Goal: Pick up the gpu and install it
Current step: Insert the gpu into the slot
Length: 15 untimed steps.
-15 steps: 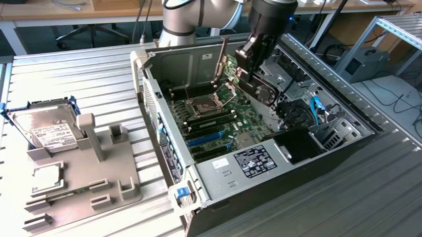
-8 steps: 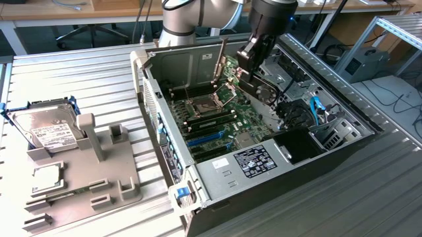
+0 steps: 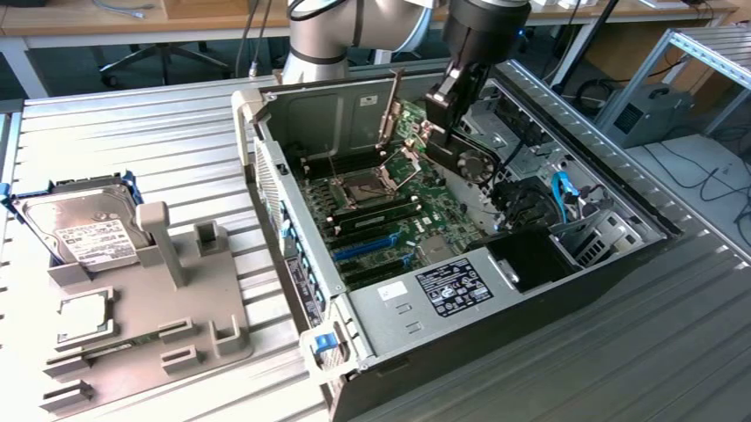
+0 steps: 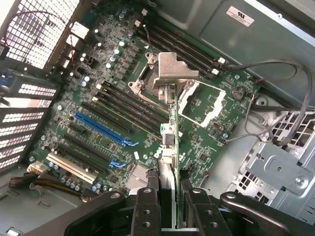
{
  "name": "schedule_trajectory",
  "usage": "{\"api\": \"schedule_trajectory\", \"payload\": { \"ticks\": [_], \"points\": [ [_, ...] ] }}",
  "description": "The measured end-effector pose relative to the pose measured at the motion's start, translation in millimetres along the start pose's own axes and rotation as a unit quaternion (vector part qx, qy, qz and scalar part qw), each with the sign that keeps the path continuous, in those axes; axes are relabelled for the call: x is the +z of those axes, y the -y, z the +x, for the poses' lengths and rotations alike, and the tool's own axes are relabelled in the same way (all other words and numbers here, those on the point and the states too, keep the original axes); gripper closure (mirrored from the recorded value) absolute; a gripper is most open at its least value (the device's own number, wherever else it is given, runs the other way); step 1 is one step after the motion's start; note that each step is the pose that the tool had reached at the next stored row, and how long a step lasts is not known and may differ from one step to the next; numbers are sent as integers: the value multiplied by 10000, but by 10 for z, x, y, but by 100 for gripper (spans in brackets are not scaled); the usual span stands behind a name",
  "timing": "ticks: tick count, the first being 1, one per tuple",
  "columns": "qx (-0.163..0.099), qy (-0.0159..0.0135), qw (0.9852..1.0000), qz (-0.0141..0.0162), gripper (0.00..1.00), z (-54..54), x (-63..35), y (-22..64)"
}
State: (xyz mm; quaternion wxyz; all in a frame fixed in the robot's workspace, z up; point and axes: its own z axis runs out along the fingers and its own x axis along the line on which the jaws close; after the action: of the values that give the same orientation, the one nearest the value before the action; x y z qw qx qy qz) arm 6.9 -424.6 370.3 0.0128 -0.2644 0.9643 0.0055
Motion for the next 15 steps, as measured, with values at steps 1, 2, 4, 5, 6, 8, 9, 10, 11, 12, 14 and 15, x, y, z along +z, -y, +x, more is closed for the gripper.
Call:
{"api": "schedule_trajectory", "payload": {
  "ticks": [1,2,4,5,6,8,9,10,11,12,14,15],
  "points": [
    [-9,0,10000,0,73,0,1,0],
    [-15,0,10000,-1,73,-1,2,0],
    [-27,0,10000,-1,73,-3,4,0],
    [-36,0,10000,-1,73,-3,5,0],
    [-46,0,10000,-1,73,-3,5,0],
    [-64,-1,10000,-1,73,-5,6,1],
    [-72,-1,10000,-1,73,-6,6,2],
    [-82,-1,10000,-2,73,-7,7,2],
    [-91,0,10000,-2,73,-7,8,3],
    [-103,0,9999,-3,73,-9,9,4],
    [-139,-1,9999,-3,73,-13,9,6],
    [-180,-1,9998,-5,73,-18,11,9]
  ]
}}
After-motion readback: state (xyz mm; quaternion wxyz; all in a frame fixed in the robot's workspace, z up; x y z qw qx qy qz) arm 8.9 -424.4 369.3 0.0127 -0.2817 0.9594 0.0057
